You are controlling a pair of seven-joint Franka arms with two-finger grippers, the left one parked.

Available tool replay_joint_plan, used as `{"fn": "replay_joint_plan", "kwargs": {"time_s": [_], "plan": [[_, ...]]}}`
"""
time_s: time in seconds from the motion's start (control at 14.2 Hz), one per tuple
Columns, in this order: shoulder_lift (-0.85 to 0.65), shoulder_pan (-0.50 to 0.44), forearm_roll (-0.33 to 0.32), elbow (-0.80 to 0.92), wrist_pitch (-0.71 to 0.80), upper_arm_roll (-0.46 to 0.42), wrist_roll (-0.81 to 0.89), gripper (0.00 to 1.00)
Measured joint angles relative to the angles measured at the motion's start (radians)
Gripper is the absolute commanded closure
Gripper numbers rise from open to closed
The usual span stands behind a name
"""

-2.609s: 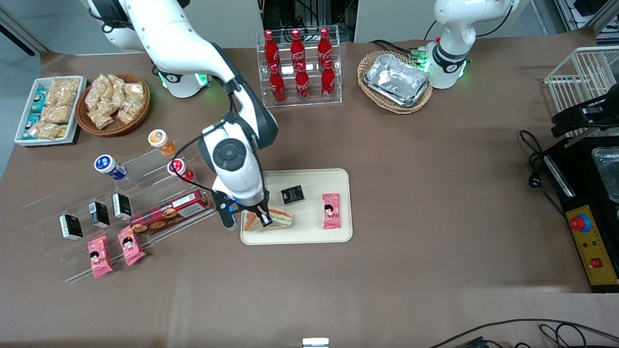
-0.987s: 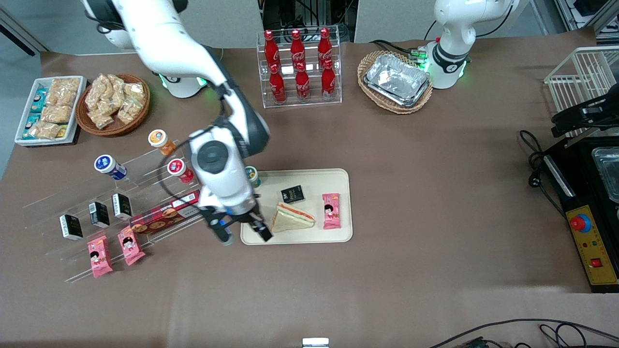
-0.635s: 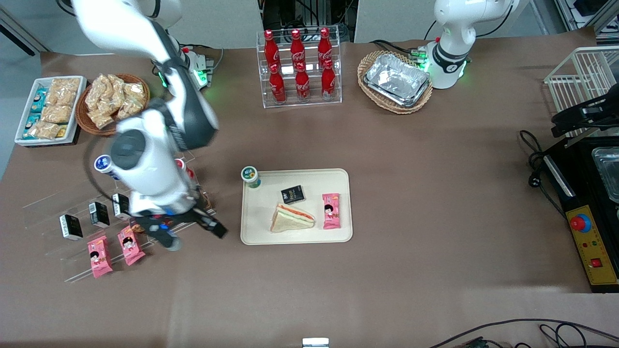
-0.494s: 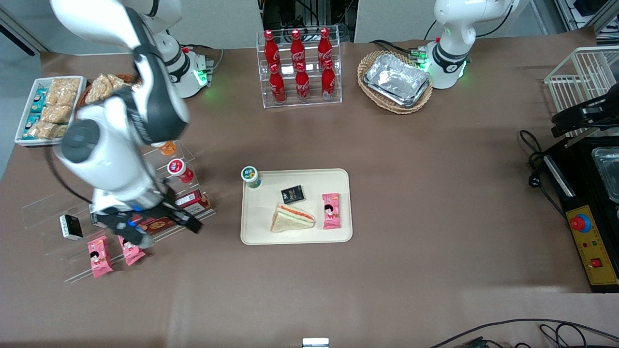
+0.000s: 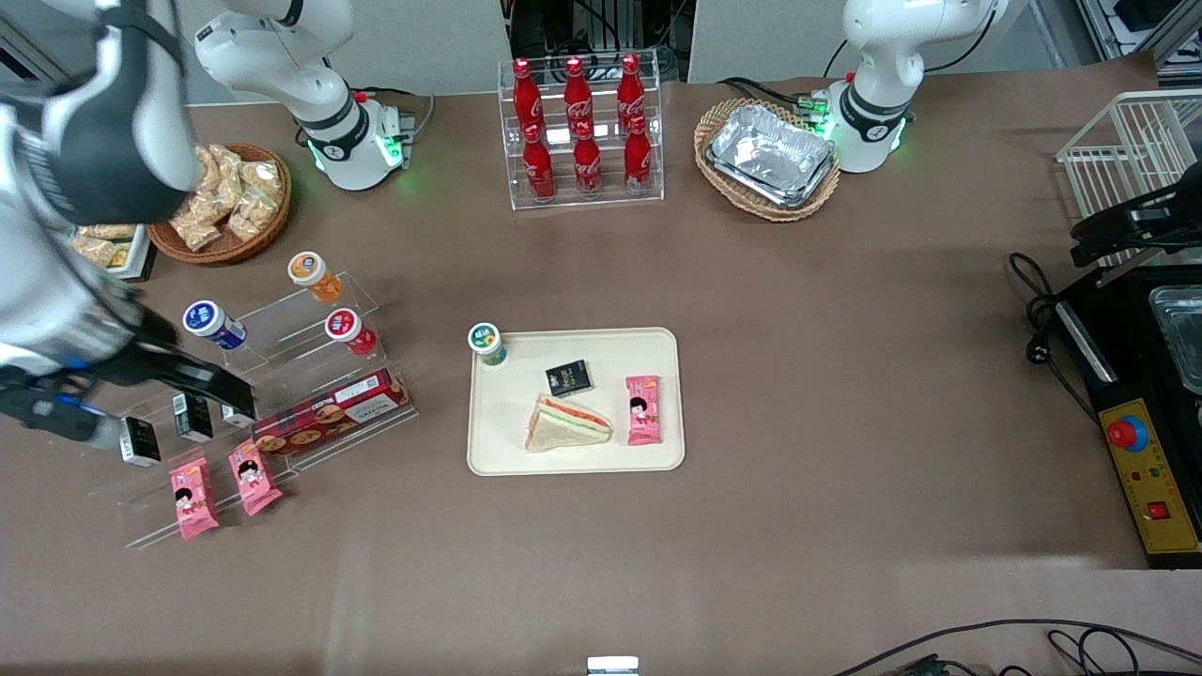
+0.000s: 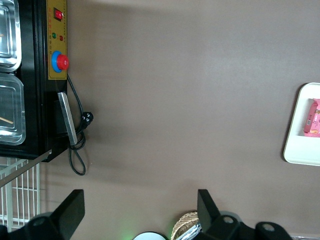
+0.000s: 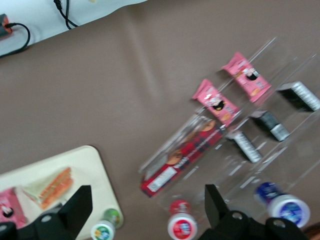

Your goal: Place sandwich on tray

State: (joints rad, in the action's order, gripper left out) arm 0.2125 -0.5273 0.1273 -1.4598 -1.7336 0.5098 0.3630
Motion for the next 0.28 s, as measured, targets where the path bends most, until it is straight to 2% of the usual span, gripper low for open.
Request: {"fn": "replay_joint_plan", "kwargs": {"time_s": [0.28], "plan": [[-0.036,0.000,0.000,0.005,0.049,0.134,-0.271,0.00]]}}
